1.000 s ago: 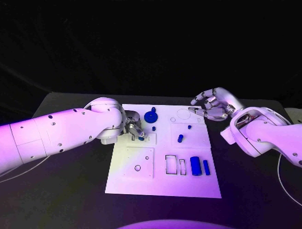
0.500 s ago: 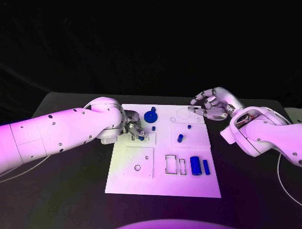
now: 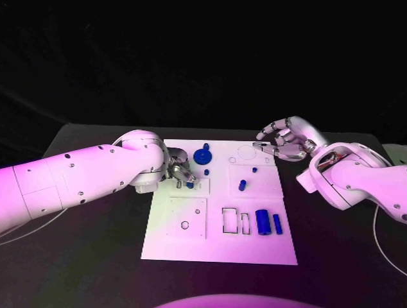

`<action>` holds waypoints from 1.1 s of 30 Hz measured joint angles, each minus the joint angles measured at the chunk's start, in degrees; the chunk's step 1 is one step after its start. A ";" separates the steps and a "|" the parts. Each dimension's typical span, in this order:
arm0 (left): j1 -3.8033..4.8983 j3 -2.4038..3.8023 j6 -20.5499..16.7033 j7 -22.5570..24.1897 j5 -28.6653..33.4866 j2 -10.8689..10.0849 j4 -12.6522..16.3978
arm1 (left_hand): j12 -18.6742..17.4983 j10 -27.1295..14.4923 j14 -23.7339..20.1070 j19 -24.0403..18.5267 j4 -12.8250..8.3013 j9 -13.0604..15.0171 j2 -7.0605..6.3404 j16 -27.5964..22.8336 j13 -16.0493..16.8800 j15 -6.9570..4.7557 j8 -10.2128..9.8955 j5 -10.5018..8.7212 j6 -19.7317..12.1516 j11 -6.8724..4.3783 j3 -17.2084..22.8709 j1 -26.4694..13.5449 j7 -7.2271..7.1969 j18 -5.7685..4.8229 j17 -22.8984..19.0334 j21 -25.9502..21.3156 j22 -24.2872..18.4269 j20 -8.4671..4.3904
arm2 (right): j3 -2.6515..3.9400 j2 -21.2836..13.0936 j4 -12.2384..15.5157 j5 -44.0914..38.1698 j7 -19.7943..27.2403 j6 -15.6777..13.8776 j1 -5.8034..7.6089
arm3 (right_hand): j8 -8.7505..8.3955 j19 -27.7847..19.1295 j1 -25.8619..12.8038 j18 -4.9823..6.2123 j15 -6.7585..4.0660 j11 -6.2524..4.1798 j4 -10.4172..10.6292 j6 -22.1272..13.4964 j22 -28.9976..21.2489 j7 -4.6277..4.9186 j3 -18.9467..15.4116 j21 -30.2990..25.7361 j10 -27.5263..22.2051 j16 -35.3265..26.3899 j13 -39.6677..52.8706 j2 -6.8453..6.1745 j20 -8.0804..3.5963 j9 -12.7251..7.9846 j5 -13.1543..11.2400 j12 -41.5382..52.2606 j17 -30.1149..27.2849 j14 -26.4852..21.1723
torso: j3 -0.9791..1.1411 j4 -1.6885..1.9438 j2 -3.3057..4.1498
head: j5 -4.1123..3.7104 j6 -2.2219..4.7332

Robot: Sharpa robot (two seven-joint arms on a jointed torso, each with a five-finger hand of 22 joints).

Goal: Assemble the parts on the task board

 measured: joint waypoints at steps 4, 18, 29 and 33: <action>0.00 0.01 0.05 -0.02 0.06 0.03 -0.04 | 0.00 0.00 0.19 0.00 0.31 0.00 0.15 0.00 0.06 -0.19 0.00 0.00 0.00 0.00 -0.31 -0.15 0.00 0.00 0.00 0.00 0.03 0.00 | 0.00 -0.02 0.00 0.00 0.00 -0.01 0.00 | 0.22 0.00 -0.15 0.00 0.00 0.00 0.00 0.00 0.00 0.00 0.00 0.00 0.00 0.00 0.00 -0.15 0.00 0.00 0.00 -0.23 0.00 0.00 | -0.01 0.01 0.00 | -0.03 -0.05; -0.02 -0.02 0.13 -0.10 0.75 0.39 -0.06 | 0.00 0.00 0.19 0.00 1.10 0.00 0.45 0.00 0.05 -0.19 -0.22 0.00 0.09 0.00 -1.09 -0.45 0.10 0.00 -0.01 0.00 0.04 0.00 | 0.00 0.03 -0.03 0.05 -0.01 -0.02 0.00 | 0.22 0.00 -0.48 0.00 0.00 0.00 0.00 0.00 -0.01 0.00 0.00 0.00 0.00 0.00 0.00 0.02 0.00 0.05 0.00 -0.23 -0.01 0.00 | -0.03 0.03 -0.03 | -0.02 0.04; 0.00 0.00 0.26 -0.12 1.18 0.41 -0.30 | 0.00 -0.01 0.19 0.00 1.10 -0.01 0.45 0.00 0.04 -0.19 -0.22 0.00 0.10 0.01 -1.09 -0.45 0.11 0.00 -0.02 0.00 0.04 0.00 | 0.00 0.03 -0.05 0.06 -0.03 -0.02 0.00 | 0.22 0.00 -0.47 0.00 0.00 0.00 0.00 0.00 -0.02 0.00 0.00 0.00 0.00 0.00 0.00 0.02 0.00 0.05 0.00 -0.23 -0.01 0.00 | 0.01 0.00 -0.02 | 0.01 0.03; 0.00 0.02 0.30 -0.09 1.31 0.40 -0.41 | -0.01 -0.01 0.19 0.00 1.10 -0.02 0.45 0.00 0.04 -0.19 -0.22 0.00 0.10 0.01 -1.09 -0.45 0.11 0.00 -0.02 0.00 0.04 0.00 | 0.00 0.03 -0.06 0.06 -0.03 -0.02 0.00 | 0.22 0.00 -0.47 0.00 0.00 0.00 0.00 0.00 -0.02 0.00 0.00 0.00 0.00 0.00 0.00 0.02 0.00 0.05 0.00 -0.23 -0.01 0.00 | 0.01 0.00 0.00 | -0.04 -0.01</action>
